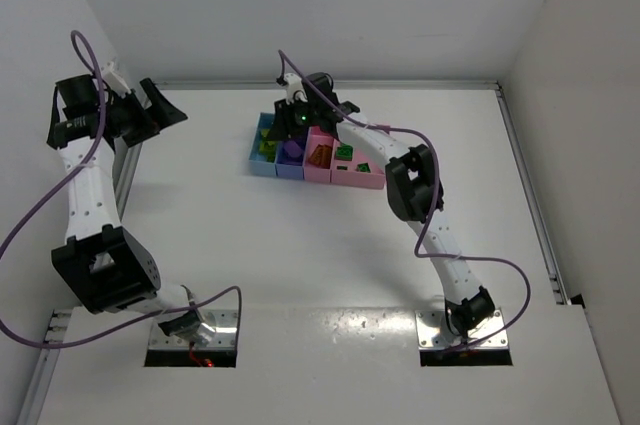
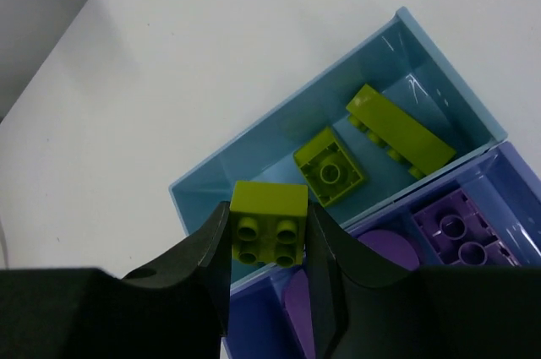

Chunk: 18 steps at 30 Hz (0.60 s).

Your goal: Sort the legos into containers by color

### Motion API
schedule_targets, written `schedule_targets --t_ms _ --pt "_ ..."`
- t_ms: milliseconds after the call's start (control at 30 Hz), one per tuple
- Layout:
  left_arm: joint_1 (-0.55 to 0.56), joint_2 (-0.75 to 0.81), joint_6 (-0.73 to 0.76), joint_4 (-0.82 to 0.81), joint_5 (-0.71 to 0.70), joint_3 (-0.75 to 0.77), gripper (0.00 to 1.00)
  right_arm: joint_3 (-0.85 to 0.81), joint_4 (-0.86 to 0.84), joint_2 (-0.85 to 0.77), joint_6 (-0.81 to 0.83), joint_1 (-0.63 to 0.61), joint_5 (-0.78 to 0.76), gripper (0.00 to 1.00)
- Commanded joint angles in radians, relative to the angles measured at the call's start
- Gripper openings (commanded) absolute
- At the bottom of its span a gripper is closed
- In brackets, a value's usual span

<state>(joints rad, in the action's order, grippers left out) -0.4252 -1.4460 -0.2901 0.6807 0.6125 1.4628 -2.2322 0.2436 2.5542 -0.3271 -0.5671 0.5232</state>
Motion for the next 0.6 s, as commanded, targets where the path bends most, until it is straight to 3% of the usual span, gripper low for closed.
schedule_targets --t_ms 0,33,100,133,200,367,567 --pt "-0.004 0.030 0.013 0.003 -0.007 -0.022 1.00 -0.047 -0.049 -0.008 0.019 -0.014 -0.006 0.21" --pt "-0.004 0.030 0.012 -0.006 -0.007 -0.035 1.00 -0.047 -0.058 -0.008 0.019 -0.014 -0.006 0.34" --pt "-0.004 0.041 0.012 -0.006 -0.007 -0.047 1.00 -0.047 -0.058 -0.008 0.019 -0.025 -0.006 0.50" --pt "-0.004 0.041 0.012 -0.016 -0.007 -0.058 1.00 -0.047 -0.058 -0.017 0.019 -0.034 -0.006 0.67" --pt "-0.004 0.041 0.012 -0.017 -0.026 -0.058 1.00 -0.037 -0.058 -0.034 0.039 -0.034 -0.018 0.82" --pt "0.005 0.050 0.023 -0.047 -0.037 -0.076 1.00 0.062 -0.121 -0.179 0.054 -0.045 -0.106 0.91" --pt "0.135 0.088 0.055 -0.170 -0.080 -0.130 1.00 0.209 -0.037 -0.440 0.129 0.044 -0.219 0.95"
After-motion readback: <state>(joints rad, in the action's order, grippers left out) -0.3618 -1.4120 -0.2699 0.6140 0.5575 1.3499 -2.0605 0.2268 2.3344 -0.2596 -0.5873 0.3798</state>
